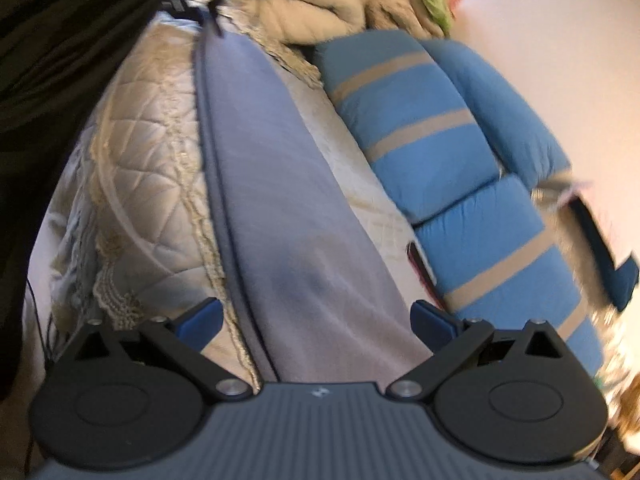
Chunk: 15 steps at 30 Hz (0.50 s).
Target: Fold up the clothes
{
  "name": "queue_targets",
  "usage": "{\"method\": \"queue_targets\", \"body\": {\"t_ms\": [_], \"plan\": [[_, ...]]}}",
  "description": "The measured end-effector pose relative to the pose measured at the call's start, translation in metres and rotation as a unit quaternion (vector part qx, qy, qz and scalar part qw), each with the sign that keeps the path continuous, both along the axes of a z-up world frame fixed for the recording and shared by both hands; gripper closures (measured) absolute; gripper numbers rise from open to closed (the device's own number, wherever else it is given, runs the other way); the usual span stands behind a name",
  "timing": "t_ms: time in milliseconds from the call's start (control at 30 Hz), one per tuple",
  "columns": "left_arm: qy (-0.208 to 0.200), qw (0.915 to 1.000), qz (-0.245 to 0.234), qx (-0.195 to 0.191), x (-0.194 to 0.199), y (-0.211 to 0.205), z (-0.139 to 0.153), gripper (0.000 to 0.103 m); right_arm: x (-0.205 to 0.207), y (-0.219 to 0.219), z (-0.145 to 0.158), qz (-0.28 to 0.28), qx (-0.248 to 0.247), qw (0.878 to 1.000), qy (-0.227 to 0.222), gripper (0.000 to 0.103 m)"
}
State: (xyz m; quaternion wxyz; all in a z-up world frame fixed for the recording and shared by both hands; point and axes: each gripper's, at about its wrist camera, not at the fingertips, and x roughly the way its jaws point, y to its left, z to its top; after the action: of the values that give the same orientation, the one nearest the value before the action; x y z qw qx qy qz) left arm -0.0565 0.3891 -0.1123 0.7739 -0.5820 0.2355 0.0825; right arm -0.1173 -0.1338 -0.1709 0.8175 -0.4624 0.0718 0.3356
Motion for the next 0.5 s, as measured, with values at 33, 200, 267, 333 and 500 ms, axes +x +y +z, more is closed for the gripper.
{"method": "queue_targets", "body": {"t_ms": [33,200,267,333,500], "plan": [[-0.001,1.0,-0.002,0.007,-0.002,0.0,0.0,0.099,0.006,-0.002,0.004,-0.009,0.01,1.0,0.017,0.0],[0.003,0.9992,-0.019,0.036,-0.008,-0.003,0.005,0.096,0.04,-0.009,0.022,-0.054,0.058,0.992,0.1,0.0],[0.019,0.9981,-0.029,0.051,-0.01,0.0,0.012,0.093,0.053,-0.012,0.027,-0.068,0.072,0.987,0.127,0.0],[0.034,0.9954,-0.031,0.084,-0.014,0.003,0.028,0.086,0.061,-0.014,0.03,-0.075,0.076,0.985,0.138,0.0],[0.046,0.9728,-0.073,0.215,-0.013,-0.017,0.085,0.053,0.071,-0.018,0.041,-0.049,0.086,0.977,0.186,0.0]]}}
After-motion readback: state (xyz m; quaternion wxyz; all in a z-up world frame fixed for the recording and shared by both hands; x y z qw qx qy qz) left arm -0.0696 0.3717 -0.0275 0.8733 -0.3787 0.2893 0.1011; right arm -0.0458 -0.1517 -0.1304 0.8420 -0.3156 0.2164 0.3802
